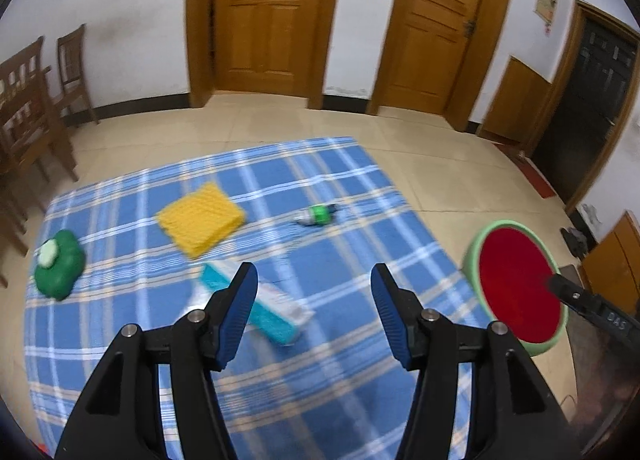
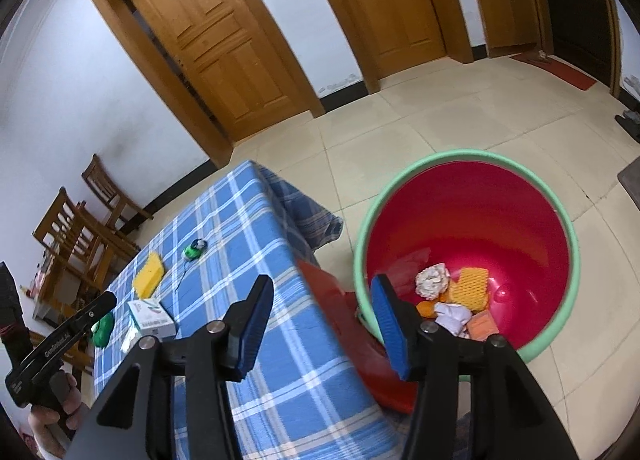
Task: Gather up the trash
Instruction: 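Move both open grippers from the bin back over the table items, then close the left gripper on the clear plastic bag while the right grasps the white box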
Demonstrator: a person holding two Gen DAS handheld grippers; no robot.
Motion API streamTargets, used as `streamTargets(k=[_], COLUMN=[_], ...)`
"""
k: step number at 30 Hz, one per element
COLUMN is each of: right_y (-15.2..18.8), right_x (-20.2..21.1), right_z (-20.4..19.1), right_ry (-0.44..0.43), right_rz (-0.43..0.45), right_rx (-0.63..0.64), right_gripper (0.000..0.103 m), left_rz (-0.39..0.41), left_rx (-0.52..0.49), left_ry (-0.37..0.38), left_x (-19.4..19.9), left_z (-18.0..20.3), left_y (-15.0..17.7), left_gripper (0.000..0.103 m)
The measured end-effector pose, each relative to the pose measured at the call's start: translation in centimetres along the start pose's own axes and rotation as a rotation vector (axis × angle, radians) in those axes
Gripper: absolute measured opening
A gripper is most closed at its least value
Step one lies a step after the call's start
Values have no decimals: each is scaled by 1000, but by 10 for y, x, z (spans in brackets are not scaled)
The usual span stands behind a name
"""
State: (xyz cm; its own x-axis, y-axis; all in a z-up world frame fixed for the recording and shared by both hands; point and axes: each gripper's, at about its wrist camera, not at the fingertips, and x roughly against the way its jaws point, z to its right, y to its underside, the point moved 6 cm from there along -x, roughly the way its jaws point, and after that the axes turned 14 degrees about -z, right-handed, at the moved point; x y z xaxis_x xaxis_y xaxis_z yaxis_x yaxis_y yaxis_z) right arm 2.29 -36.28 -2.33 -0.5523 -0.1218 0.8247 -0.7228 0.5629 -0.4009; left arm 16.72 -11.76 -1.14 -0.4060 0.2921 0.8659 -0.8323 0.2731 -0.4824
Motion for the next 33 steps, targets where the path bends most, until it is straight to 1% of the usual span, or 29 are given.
streamTargets(k=[9,13,19,24,30,32,33], right_y=[-1,-1,-1,-1,-2,-3,-3], right_x=[-12,-15,-23,-29,-37,-40,-43], right_z=[-21,-29,-40,-52,-67,-74,-78], right_ry=[-3,-1,4,10,9,7,5], right_rz=[-30,-42,-64,-79,-99,-107,-112], right_rx=[45,58,78,101,136,152,161], right_gripper=[55,55,56,56,57,58,58], left_rz=[-48,-73,-126,-158,-171,-171,-172], left_rx=[71,97,107,119,127,129,129], left_ry=[-84,-97,-113,-109,-85,-75,-68], left_x=[-15,-24,-43,-58,-67,-69,-70], left_z=[-55,-73,-87,-94,-96,-97,-97], left_y=[15,21,28,33,36,38,39], left_gripper=[59,59,59,59,59,56,49])
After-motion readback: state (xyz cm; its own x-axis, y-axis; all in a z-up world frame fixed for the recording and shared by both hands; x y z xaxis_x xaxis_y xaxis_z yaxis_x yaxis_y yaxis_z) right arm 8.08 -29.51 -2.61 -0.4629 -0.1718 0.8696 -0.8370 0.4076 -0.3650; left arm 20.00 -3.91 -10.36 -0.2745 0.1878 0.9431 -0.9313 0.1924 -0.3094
